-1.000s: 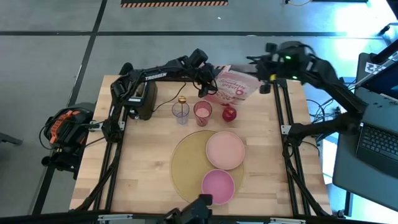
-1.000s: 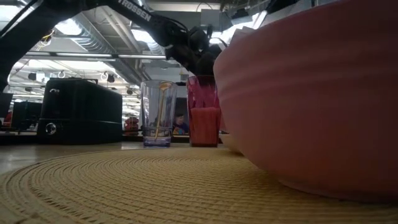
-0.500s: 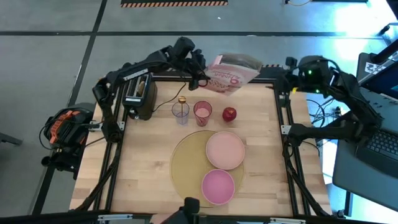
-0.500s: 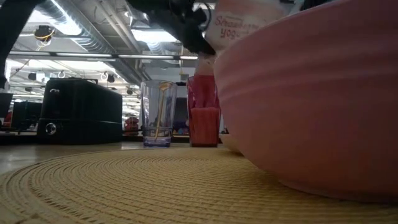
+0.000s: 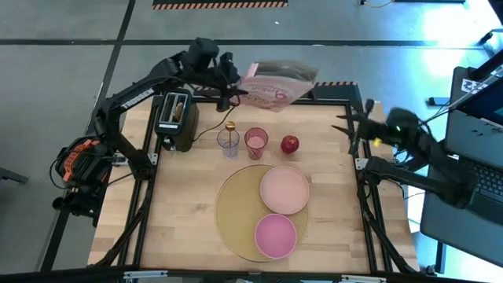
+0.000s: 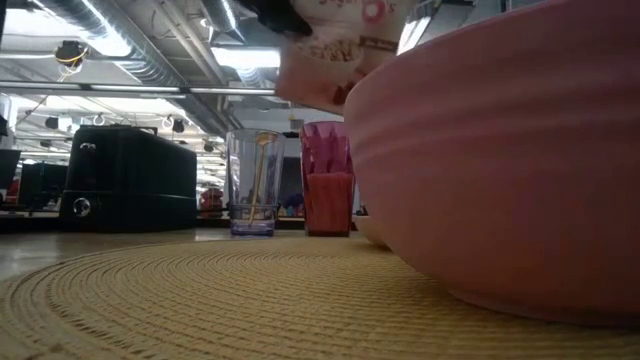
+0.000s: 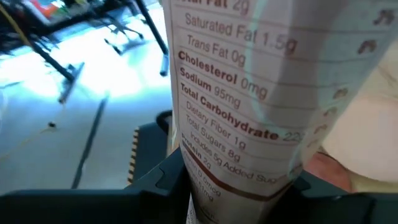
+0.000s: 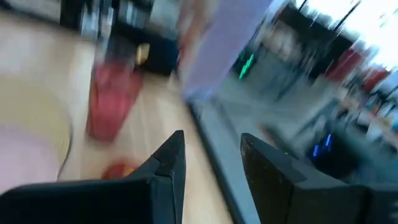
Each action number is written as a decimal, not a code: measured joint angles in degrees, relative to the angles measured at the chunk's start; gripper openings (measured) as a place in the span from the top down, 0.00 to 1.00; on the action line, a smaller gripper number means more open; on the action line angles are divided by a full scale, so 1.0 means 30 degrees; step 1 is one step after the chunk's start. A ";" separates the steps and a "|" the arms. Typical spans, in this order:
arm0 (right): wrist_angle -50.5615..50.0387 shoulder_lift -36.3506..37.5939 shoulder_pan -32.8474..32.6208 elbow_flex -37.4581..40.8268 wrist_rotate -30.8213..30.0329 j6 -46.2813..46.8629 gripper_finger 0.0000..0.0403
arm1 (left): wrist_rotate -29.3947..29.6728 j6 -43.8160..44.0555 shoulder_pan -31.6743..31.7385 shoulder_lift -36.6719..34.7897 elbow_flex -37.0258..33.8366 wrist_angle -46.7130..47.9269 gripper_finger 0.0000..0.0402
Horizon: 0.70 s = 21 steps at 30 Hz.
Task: Arrange a breakfast setting
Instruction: Pour the cereal from the pink cereal box into the pink bowl
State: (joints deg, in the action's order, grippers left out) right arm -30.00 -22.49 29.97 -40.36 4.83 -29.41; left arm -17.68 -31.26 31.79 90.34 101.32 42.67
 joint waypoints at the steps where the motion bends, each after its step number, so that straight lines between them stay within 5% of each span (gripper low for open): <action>1: 0.1567 0.0982 0.0003 0.1087 0.0279 0.0342 0.69 | 0.0067 -0.0149 -0.0185 -0.0111 -0.0016 0.0387 0.68; 5: 0.7996 0.4028 0.0003 0.5375 0.1268 0.2099 0.69 | 0.0688 -0.1082 -0.1193 -0.0551 -0.0044 0.1369 0.68; 9: 1.2406 0.5373 0.0003 0.8518 0.1623 0.2827 0.69 | 0.4092 -0.1772 -0.2784 -0.0733 -0.0036 0.2888 0.68; 14: 1.5503 0.5455 0.0003 1.0579 0.1628 0.3412 0.69 | 0.8151 -0.1786 -0.5441 -0.0679 -0.0044 0.4919 0.68; 21: 1.5645 0.5455 0.0003 1.0748 0.1774 0.3325 0.69 | 1.2412 -0.3042 -0.8429 -0.1100 0.0018 0.5105 0.68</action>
State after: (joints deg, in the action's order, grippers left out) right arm 16.93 -6.13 29.98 -8.12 10.15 -19.43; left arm 19.56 -40.39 6.50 87.04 101.37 57.99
